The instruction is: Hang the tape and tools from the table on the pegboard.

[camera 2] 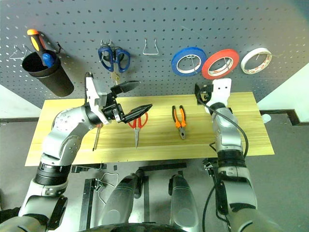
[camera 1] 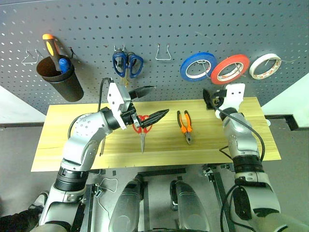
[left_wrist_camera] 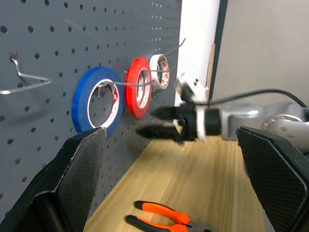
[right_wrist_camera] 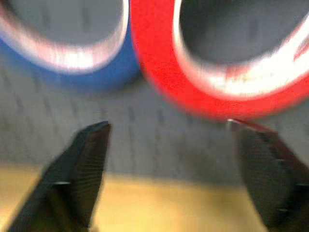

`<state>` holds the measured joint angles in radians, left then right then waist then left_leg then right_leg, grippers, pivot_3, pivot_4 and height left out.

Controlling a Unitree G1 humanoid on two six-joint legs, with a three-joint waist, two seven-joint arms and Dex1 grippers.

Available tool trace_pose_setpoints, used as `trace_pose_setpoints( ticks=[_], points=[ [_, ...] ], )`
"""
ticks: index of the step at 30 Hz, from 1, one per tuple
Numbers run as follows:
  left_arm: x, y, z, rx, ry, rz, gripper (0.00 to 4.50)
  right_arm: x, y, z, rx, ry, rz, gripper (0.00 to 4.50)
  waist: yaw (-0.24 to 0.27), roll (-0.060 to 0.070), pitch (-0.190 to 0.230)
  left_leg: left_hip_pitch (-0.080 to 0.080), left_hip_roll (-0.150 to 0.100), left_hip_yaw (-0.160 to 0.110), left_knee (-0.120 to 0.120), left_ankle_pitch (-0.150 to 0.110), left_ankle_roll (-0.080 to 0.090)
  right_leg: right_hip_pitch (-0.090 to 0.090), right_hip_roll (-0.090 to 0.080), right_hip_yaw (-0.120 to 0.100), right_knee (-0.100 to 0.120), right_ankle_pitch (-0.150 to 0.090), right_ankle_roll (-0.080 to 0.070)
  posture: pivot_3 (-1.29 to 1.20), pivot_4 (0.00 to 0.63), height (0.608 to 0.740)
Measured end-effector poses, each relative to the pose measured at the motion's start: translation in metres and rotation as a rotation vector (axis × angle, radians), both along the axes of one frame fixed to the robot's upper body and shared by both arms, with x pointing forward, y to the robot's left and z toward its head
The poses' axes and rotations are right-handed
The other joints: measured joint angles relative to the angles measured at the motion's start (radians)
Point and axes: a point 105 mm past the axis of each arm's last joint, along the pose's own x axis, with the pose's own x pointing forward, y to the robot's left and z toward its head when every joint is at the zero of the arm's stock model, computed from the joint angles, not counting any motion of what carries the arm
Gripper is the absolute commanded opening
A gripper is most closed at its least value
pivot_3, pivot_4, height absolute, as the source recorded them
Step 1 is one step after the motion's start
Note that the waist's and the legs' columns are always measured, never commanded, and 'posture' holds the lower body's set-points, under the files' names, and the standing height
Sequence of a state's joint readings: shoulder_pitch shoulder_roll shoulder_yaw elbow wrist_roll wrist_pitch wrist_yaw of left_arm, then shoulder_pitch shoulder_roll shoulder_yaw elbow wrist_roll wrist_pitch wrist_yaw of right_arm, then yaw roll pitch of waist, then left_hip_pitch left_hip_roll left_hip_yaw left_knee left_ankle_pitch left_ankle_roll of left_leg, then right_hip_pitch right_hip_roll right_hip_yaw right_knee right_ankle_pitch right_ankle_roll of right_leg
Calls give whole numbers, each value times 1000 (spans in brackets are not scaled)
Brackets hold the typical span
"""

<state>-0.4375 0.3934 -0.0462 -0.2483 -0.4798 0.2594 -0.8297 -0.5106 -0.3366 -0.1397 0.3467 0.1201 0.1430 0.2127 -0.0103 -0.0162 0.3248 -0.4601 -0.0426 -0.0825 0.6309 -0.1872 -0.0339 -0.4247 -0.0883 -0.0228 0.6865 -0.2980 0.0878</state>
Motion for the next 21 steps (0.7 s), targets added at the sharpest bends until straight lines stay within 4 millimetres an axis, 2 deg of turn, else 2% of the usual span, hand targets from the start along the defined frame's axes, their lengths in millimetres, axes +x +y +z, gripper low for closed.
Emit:
trace_pose_setpoints(
  ticks=[2,4,6,8,9,11,13,17,21],
  points=[
    [-1,2,-2,9,3,15,4500,-18,-4,-27,-61,129,-1,4470,1,0,0,0,0,0,0,0,0,0,0,0,0,0,0,68,325,703],
    [-4,6,-8,32,17,41,4500,-57,-2,-56,-121,287,36,4470,5,0,0,-1,0,-2,-2,-1,1,0,-1,1,-2,-1,0,57,324,703],
    [-5,12,-20,59,59,72,4500,-105,7,-92,-145,484,84,4470,2,1,0,-1,0,-2,-2,-1,2,-1,-1,2,-2,-1,0,47,329,703],
    [-4,17,-31,87,96,103,4500,-135,26,-102,-124,580,145,4470,-13,0,0,-1,1,1,-2,-1,2,-2,-1,5,-2,-1,-1,36,337,703],
    [-3,18,-34,100,108,123,4500,-143,40,-97,-110,580,181,4470,-19,0,0,0,2,1,-1,-1,2,-2,0,7,-2,0,-1,33,341,703],
    [-2,21,-37,117,114,154,4500,-145,73,-68,-73,483,274,4470,-28,0,0,1,3,1,0,0,3,-2,1,7,-2,0,-6,31,346,703],
    [-1,22,-40,123,122,175,4500,-143,96,-47,-46,410,327,4470,-28,0,1,1,3,0,0,0,3,-2,1,7,-2,0,-8,30,350,703],
    [0,22,-43,127,131,193,4500,-132,116,-37,-12,379,326,4470,-14,-1,1,0,3,1,0,1,3,-3,0,7,-3,1,-9,32,359,703],
    [4,27,-47,154,142,234,4500,-114,133,-26,23,319,294,4470,-5,-1,1,-3,3,2,-2,1,3,-5,0,7,-5,3,-3,36,368,703]
  ],
)
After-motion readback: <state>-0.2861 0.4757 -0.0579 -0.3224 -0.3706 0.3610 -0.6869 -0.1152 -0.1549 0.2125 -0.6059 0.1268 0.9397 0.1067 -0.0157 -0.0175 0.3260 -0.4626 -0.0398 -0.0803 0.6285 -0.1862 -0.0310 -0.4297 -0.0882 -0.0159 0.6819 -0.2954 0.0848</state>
